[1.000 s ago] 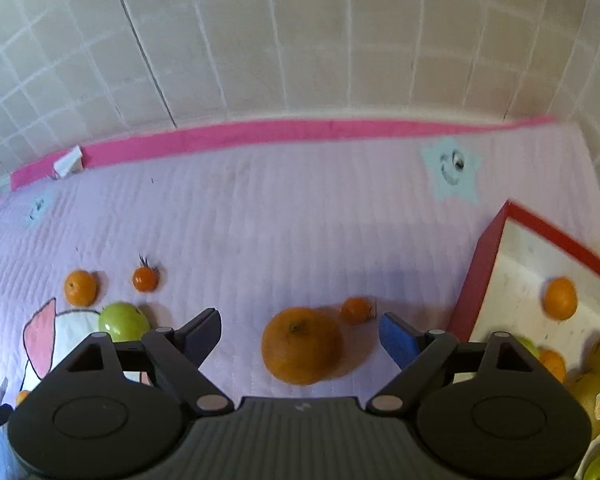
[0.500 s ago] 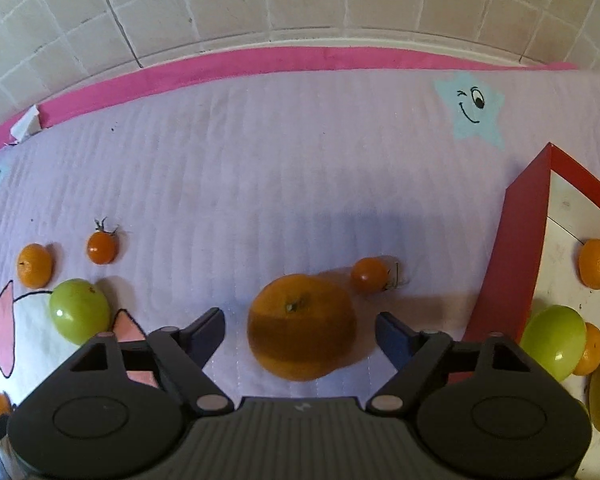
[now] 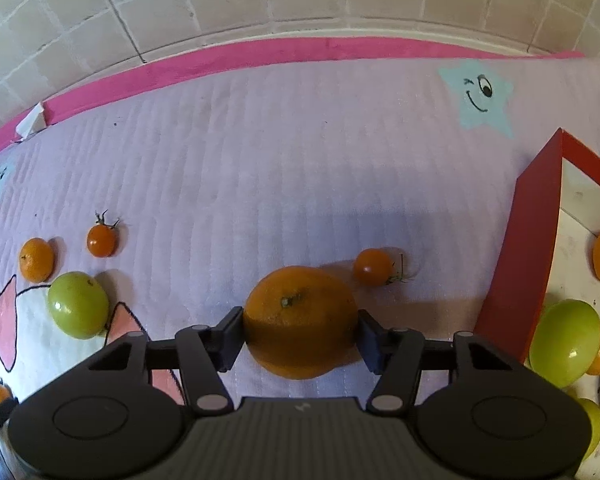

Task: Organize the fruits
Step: 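Grasp the large orange with the right tool while the left tool grasps a mandarin, then carry the orange and mandarin over the red box with both tools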

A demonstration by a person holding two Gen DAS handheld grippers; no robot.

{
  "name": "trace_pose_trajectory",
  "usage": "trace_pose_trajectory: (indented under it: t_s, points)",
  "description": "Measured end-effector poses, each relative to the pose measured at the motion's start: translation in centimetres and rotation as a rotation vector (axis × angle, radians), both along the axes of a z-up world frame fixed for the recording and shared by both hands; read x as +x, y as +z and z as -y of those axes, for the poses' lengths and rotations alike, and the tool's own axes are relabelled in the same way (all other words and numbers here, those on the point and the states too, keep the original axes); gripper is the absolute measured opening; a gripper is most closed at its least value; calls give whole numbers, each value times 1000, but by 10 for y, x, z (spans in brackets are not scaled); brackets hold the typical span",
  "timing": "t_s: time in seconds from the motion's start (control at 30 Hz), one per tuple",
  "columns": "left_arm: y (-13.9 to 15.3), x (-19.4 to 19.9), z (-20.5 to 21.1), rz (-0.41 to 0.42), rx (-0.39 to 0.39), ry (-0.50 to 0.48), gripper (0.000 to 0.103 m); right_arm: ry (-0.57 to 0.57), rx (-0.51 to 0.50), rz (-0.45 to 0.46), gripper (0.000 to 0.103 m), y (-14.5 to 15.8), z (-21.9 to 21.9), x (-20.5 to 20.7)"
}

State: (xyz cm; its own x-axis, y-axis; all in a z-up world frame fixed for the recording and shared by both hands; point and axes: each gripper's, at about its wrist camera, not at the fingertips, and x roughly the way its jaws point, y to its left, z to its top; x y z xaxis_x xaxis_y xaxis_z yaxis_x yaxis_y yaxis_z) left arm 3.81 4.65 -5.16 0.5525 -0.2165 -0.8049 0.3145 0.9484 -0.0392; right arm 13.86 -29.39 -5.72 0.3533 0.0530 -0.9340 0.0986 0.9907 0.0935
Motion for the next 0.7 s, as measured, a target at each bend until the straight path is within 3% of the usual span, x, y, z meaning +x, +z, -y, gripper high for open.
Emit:
trace_pose_trajectory:
  t_s: [0.2, 0.4, 0.7]
  points:
    - [10, -6, 1, 28, -17, 10, 44, 56, 29, 63, 59, 19, -10, -20]
    - [39, -14, 16, 110, -33, -8, 45, 79, 71, 176, 59, 62, -5, -45]
    - [90, -8, 70, 227, -101, -112, 45, -2, 16, 360, 59, 144, 63, -104]
